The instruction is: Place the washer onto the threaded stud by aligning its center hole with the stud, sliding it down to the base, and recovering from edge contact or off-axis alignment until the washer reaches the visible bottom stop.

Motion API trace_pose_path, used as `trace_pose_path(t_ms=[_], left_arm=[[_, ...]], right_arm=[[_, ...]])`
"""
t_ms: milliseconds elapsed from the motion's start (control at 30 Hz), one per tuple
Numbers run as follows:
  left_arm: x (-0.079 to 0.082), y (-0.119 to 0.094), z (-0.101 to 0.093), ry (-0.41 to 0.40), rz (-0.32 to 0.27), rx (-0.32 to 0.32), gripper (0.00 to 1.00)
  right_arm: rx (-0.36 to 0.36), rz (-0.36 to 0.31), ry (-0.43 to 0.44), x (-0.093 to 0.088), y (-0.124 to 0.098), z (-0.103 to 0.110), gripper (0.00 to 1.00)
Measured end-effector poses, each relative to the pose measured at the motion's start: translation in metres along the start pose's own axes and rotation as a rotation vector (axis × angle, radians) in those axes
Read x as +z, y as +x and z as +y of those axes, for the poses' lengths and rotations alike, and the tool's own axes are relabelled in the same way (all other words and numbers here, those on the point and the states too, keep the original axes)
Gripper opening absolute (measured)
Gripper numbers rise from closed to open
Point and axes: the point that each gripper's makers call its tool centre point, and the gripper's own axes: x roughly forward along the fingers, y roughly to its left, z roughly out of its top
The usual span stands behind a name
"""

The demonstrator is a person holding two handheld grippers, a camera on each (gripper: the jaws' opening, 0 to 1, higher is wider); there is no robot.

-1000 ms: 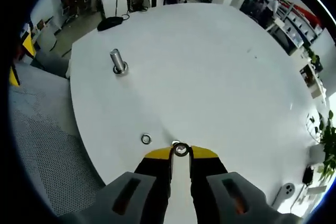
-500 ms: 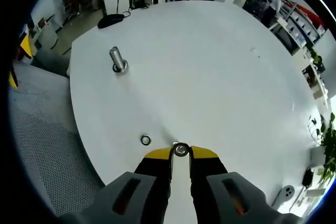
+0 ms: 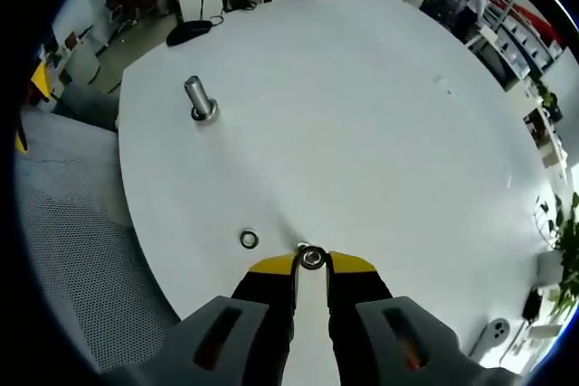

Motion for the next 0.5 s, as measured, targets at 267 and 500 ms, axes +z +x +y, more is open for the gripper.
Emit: trace_pose_path(t_ms=[267, 500], left_arm=[[0.0, 0.0, 0.0, -0.005, -0.001, -0.003, 0.25], [-0.001, 0.0, 0.0, -0.01, 0.002, -0.005, 0.25]], right_arm=[[0.005, 0.02, 0.0, -0.004, 0.009, 0.001, 0.14], [0.016, 0.041, 0.002, -0.007, 0.018, 0.001, 0.14]])
